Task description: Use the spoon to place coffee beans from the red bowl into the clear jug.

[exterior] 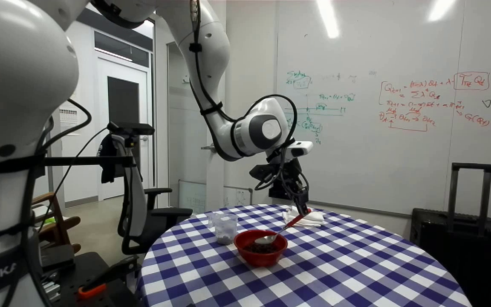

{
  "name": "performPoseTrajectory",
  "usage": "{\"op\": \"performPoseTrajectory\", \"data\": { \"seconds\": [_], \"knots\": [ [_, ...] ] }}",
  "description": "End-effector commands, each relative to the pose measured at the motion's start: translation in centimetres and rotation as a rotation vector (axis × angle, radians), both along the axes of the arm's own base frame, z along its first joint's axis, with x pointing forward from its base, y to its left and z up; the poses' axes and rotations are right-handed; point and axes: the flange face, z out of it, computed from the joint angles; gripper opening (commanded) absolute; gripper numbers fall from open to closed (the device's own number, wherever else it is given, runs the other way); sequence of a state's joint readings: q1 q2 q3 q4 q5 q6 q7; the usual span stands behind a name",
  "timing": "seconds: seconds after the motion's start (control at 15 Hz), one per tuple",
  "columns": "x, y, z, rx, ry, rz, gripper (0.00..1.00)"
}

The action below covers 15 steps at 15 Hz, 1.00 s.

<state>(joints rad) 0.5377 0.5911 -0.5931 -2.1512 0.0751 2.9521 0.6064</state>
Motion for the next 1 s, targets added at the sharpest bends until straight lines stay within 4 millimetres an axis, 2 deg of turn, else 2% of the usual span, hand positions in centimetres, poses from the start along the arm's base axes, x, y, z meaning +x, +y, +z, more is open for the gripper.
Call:
{"op": "performPoseTrajectory", "data": {
  "seconds": [0.0,0.4,0.93],
  "knots": [
    [0.7,1.6,-0.4,-0.066,0.002,-0.036,0.05],
    [1.0,3.2,-1.3,-0.208,-0.039,-0.074,0.05],
    [1.1,5.1,-2.3,-0.301,-0.073,-0.075,0.05]
  ]
}}
